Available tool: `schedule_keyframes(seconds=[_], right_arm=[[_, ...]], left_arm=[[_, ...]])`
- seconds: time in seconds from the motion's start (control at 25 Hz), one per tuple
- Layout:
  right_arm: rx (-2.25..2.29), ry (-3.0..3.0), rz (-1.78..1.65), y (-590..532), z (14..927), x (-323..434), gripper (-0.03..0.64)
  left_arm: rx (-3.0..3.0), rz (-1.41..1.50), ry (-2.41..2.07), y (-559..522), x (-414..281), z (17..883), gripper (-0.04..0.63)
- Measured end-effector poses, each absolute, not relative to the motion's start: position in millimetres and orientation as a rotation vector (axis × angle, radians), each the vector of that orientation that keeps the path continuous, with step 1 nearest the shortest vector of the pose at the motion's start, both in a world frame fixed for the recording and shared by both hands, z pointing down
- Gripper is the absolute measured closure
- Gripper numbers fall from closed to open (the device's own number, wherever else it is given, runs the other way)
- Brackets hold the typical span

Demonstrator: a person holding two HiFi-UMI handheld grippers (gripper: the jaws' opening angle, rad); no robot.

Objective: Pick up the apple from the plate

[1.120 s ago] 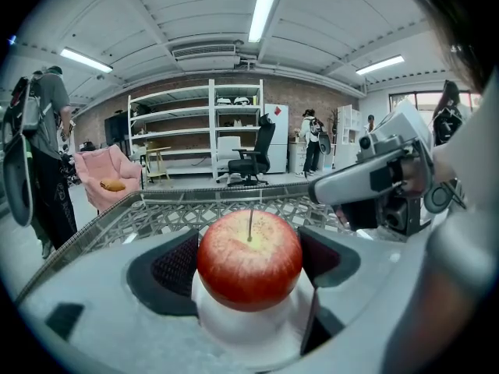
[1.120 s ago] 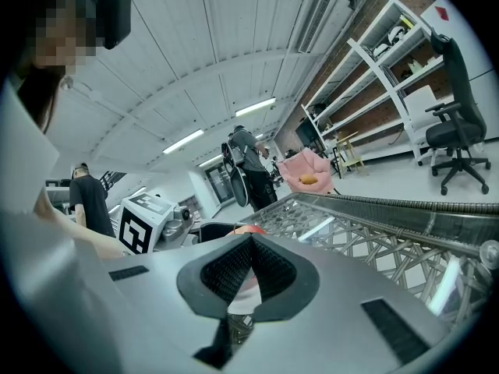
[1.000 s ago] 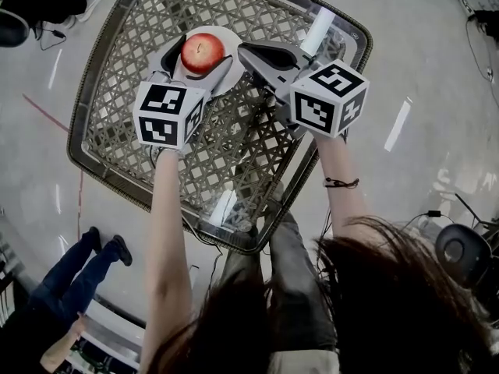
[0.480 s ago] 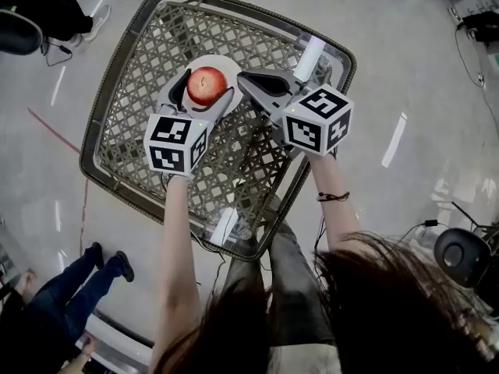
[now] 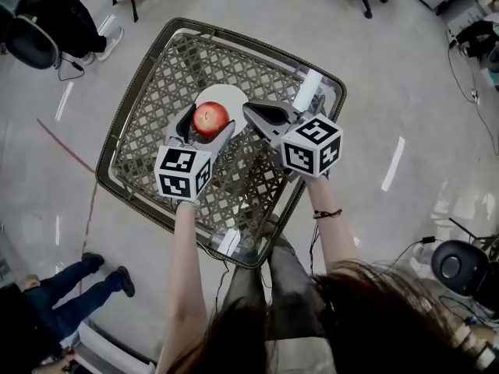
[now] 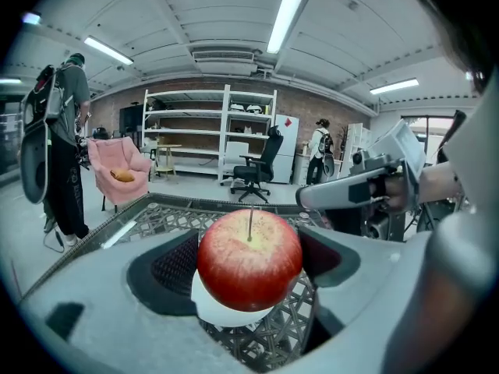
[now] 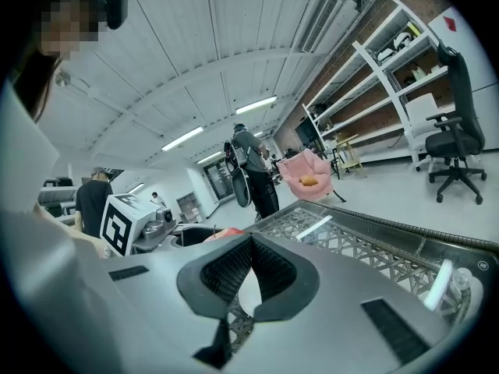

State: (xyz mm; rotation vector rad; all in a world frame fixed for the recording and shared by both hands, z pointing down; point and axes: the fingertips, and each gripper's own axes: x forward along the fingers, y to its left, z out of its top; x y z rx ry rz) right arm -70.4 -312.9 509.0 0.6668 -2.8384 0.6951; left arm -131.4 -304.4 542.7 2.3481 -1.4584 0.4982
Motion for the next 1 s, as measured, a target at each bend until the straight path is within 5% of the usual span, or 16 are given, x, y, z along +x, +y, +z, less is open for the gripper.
schedule_keyframes(seconds=[1.0], right_arm=[[0.625, -2.854, 0.662, -281, 453, -85, 0.607]], left_arm=[[2.281, 0.338, -1.519, -255, -139, 482, 0.192]])
